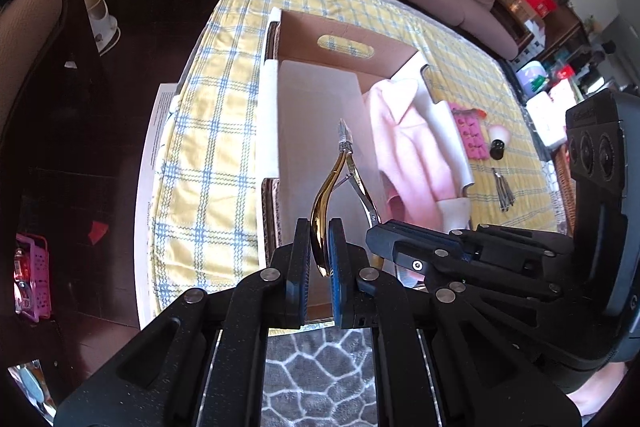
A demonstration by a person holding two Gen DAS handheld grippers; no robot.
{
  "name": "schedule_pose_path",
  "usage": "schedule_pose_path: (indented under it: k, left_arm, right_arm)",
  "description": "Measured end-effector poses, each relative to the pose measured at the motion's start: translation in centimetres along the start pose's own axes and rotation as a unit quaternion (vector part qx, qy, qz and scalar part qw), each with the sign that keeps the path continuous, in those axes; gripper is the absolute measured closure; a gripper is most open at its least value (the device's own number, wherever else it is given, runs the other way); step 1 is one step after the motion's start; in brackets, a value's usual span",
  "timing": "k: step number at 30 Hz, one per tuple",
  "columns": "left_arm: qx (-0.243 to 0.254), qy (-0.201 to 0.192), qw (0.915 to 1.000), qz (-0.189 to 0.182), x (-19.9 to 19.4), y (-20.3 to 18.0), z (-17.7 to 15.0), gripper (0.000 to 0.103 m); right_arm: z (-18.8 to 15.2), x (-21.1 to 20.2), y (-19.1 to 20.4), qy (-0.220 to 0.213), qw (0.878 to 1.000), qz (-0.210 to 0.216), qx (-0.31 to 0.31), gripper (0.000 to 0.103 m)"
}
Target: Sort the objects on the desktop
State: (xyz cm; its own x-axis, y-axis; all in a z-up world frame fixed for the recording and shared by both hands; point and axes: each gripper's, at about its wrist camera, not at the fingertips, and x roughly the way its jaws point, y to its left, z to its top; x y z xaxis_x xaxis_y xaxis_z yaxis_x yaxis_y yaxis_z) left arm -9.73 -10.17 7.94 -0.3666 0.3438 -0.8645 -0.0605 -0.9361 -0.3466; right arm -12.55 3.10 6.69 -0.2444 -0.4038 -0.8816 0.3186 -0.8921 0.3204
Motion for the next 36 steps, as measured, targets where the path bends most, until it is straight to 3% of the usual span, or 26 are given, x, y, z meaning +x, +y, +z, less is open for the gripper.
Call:
schedule_pose_path:
  k: [12, 18, 22, 30, 36]
  left_arm:
    - [0.004, 0.002, 0.9997, 0.024, 0.0, 1.6, -0.4, 0.095]
    - [0.012, -0.001, 0.9997, 0.020, -0.6, 1.2, -0.4, 0.082]
    - [0.004, 0.003, 1.0000, 0.006, -0.8, 1.2, -0.4, 0.081]
    - [0.010, -0.003, 0.9999, 0.013, -1.5, 0.7, -0.1, 0.075]
    - [0.025, -0.008, 0.9995, 0.018, -2.1, -0.4, 0.2, 0.057]
  right_arm:
    - [0.3, 1.2, 1.1, 0.002, 1.000, 0.007, -0.004, 0.096]
    - [0.2, 1.0, 1.0, 0.001, 1.000, -0.002, -0.003, 0.096]
    - [0.2, 0.8, 0.8, 0.003, 1.000, -0.024, -0.011, 0.096]
    - [-0.5, 0.4, 0.1, 0.005, 1.000, -0.024, -0.003, 0.095]
    - [-0.8, -1.1, -0.1, -0.003, 1.000, -0.012, 0.001, 0.092]
